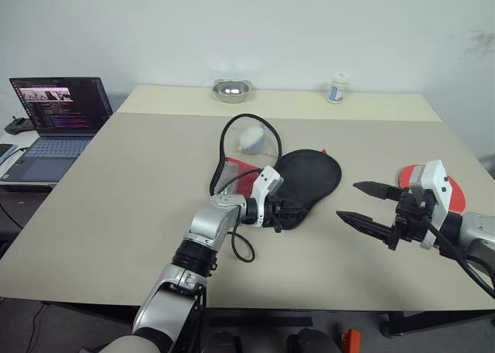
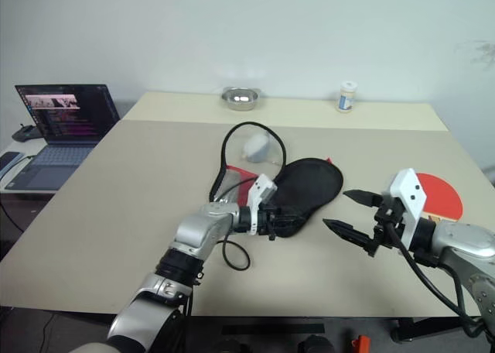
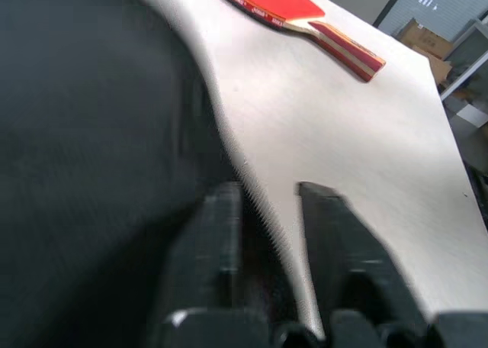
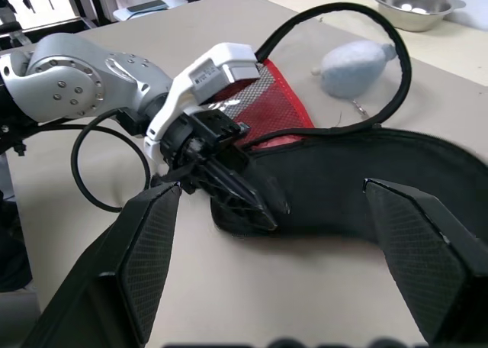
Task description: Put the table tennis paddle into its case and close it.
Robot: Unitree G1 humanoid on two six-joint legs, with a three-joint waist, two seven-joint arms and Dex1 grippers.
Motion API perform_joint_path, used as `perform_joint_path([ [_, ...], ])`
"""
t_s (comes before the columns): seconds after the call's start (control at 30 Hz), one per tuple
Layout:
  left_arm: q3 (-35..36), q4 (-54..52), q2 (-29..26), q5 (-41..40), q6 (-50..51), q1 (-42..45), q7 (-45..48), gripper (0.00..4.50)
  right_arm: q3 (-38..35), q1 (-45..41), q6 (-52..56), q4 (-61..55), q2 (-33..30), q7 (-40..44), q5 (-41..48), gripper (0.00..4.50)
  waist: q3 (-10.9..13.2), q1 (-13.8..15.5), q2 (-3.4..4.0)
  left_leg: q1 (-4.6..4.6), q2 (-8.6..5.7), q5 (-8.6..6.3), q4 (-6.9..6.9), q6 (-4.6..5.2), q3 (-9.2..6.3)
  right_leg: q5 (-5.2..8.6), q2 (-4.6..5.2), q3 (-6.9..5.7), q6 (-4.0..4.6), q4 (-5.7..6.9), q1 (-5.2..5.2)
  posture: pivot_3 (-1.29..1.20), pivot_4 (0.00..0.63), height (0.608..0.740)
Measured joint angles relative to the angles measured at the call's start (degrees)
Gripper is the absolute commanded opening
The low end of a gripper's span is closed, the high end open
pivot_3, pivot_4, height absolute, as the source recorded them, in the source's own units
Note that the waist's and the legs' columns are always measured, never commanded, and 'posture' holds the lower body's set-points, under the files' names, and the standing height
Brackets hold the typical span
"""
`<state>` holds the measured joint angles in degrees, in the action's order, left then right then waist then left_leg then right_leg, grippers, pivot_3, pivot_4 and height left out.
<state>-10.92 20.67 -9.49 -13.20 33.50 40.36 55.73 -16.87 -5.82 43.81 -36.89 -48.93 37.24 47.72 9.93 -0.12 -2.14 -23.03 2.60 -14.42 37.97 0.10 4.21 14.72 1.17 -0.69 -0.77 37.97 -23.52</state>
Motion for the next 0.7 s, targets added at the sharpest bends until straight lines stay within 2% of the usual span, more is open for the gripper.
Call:
perform_joint_path([
  [0.17, 0.00, 0.03, -1.04, 0.27, -1.96, 0.02, -0.31, 4.26, 0.17, -0.65, 0.78, 0.12, 1.21, -2.55, -0.33, 4.21, 0.00, -0.01, 0.00, 0.00, -0.04, 0.00, 0.01, 0.00, 0.03, 0.00, 0.00, 0.03, 0.00, -0.02, 0.00, 0.00, 0.150, 0.740],
  [0.2, 0.03, 0.01, -1.37, 0.30, -2.53, 0.03, -0.44, 4.45, 0.25, -1.28, 1.22, 0.50, 1.80, -3.47, -0.31, 4.21, 0.00, -0.01, 0.00, -0.01, -0.04, 0.00, 0.01, 0.00, 0.04, 0.00, 0.01, 0.03, 0.00, -0.02, 0.00, 0.00, 0.150, 0.740],
  [0.3, 0.01, -2.15, -4.52, -0.96, -2.93, -0.40, 3.04, 4.45, 1.28, -3.06, 3.90, 1.31, 2.84, -7.57, -0.80, 4.21, 0.00, -0.09, 0.00, -0.01, 0.03, 0.00, -0.02, 0.00, 0.03, 0.00, 0.02, 0.03, 0.01, -0.02, -0.01, 0.00, 0.150, 0.740],
  [0.4, 1.69, -5.01, -12.68, -3.59, -3.78, -1.35, 10.29, 4.45, 5.04, -3.81, 6.26, 2.68, 4.96, -11.87, -3.16, 4.21, 0.00, -0.53, 0.05, 0.06, 0.12, 0.00, -0.08, -0.01, 0.03, 0.07, 0.00, 0.02, 0.13, 0.05, -0.04, 0.00, 0.150, 0.740],
  [0.47, 2.89, -5.16, -15.78, -4.33, -4.26, -1.69, 12.76, 4.45, 7.74, -3.99, 6.91, 3.42, 6.63, -13.63, -4.94, 4.21, 0.00, -0.37, 0.06, 0.06, 0.12, 0.00, -0.08, -0.01, -0.01, 0.08, 0.00, -0.03, 0.15, 0.07, -0.04, 0.00, 0.150, 0.740],
  [0.7, 3.69, -9.41, -23.34, -6.61, -5.90, -3.65, 21.08, 4.45, 18.51, -8.91, 10.91, 10.67, 18.05, -20.40, -10.52, 4.21, 0.00, -0.20, 0.05, 0.01, 0.00, 0.00, -0.01, -0.01, 0.10, 0.06, 0.06, 0.04, 0.12, 0.02, -0.04, 0.00, 0.150, 0.740],
])
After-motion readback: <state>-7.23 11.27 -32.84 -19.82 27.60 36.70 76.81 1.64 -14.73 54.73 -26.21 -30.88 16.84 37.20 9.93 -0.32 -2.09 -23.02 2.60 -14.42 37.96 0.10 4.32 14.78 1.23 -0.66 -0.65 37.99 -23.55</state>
